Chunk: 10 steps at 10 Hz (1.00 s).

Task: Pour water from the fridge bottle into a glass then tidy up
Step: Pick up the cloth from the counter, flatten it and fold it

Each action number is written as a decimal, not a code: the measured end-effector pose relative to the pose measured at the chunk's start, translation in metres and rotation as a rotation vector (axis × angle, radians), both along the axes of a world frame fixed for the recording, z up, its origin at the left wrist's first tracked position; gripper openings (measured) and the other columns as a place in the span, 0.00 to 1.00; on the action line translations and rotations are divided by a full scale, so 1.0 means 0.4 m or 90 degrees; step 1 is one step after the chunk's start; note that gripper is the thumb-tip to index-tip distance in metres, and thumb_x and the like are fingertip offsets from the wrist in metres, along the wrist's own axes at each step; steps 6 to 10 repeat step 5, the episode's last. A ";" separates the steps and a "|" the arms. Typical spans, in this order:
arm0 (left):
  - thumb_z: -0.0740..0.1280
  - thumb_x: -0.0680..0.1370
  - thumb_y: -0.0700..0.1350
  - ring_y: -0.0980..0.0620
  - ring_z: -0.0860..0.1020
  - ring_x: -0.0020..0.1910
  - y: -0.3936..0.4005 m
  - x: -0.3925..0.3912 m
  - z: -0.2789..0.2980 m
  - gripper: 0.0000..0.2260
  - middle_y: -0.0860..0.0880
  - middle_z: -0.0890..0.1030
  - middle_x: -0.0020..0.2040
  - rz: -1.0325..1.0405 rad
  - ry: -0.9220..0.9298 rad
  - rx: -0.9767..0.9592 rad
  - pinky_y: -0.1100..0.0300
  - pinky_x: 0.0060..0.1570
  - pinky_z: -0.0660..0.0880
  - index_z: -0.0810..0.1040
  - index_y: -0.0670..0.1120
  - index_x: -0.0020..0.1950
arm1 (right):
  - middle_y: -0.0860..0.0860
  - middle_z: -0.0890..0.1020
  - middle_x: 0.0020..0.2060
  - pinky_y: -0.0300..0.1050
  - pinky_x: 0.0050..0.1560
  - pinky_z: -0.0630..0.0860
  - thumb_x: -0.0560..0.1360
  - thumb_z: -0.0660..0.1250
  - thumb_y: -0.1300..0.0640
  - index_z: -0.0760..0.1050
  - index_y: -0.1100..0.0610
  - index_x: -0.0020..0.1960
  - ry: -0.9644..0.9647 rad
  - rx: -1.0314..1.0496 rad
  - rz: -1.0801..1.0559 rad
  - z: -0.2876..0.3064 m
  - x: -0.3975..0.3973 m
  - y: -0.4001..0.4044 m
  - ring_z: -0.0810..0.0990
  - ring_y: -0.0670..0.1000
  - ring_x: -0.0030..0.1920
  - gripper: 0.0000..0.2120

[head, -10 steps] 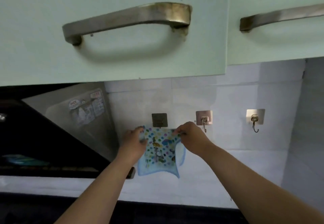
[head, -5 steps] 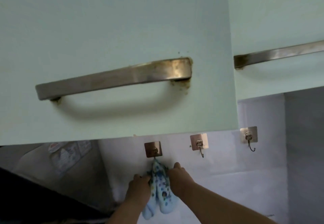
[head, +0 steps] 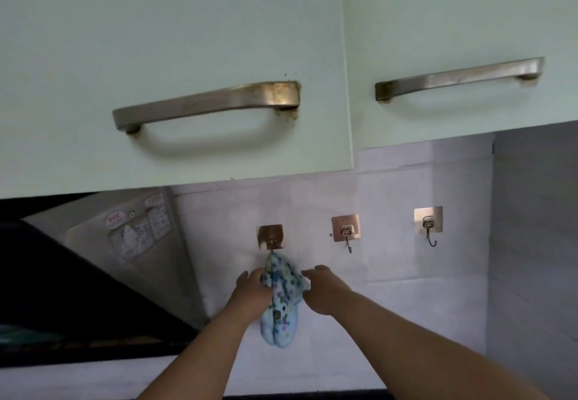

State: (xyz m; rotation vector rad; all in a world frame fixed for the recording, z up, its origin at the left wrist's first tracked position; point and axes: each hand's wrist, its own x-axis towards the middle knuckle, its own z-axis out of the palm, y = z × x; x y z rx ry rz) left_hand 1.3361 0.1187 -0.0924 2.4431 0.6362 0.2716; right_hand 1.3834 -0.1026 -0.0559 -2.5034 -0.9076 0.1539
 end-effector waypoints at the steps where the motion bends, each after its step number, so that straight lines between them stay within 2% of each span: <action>1: 0.63 0.76 0.57 0.46 0.79 0.64 -0.076 -0.063 0.055 0.24 0.45 0.79 0.67 -0.018 -0.027 0.006 0.52 0.66 0.77 0.77 0.52 0.70 | 0.54 0.63 0.78 0.46 0.71 0.70 0.81 0.61 0.48 0.61 0.51 0.82 0.004 0.046 -0.023 0.036 -0.028 -0.046 0.71 0.53 0.74 0.30; 2: 0.65 0.80 0.50 0.44 0.81 0.62 -0.170 -0.120 0.135 0.17 0.42 0.82 0.65 -0.009 -0.063 0.038 0.55 0.63 0.77 0.80 0.46 0.67 | 0.54 0.70 0.75 0.46 0.67 0.74 0.80 0.65 0.43 0.66 0.51 0.80 0.008 0.079 -0.032 0.092 -0.057 -0.089 0.76 0.54 0.69 0.31; 3: 0.65 0.82 0.49 0.42 0.80 0.64 -0.263 -0.168 0.184 0.17 0.40 0.80 0.67 -0.019 -0.105 0.075 0.57 0.63 0.74 0.80 0.42 0.68 | 0.53 0.75 0.72 0.51 0.68 0.74 0.77 0.66 0.38 0.69 0.49 0.77 -0.010 0.113 -0.055 0.128 -0.089 -0.148 0.77 0.55 0.69 0.32; 4: 0.65 0.84 0.48 0.42 0.76 0.69 -0.338 -0.207 0.212 0.18 0.40 0.77 0.71 -0.052 -0.135 0.087 0.56 0.69 0.70 0.77 0.42 0.72 | 0.51 0.75 0.71 0.54 0.70 0.73 0.76 0.65 0.35 0.71 0.46 0.75 -0.028 0.128 -0.075 0.137 -0.117 -0.214 0.76 0.55 0.69 0.30; 5: 0.63 0.84 0.51 0.44 0.74 0.71 -0.400 -0.250 0.222 0.19 0.42 0.75 0.73 -0.068 -0.147 0.097 0.49 0.73 0.70 0.76 0.46 0.73 | 0.49 0.73 0.72 0.55 0.70 0.72 0.76 0.64 0.33 0.71 0.45 0.74 -0.047 0.131 -0.095 0.133 -0.141 -0.278 0.75 0.54 0.70 0.30; 10: 0.63 0.84 0.51 0.44 0.74 0.71 -0.400 -0.250 0.222 0.19 0.42 0.75 0.73 -0.068 -0.147 0.097 0.49 0.73 0.70 0.76 0.46 0.73 | 0.49 0.73 0.72 0.55 0.70 0.72 0.76 0.64 0.33 0.71 0.45 0.74 -0.047 0.131 -0.095 0.133 -0.141 -0.278 0.75 0.54 0.70 0.30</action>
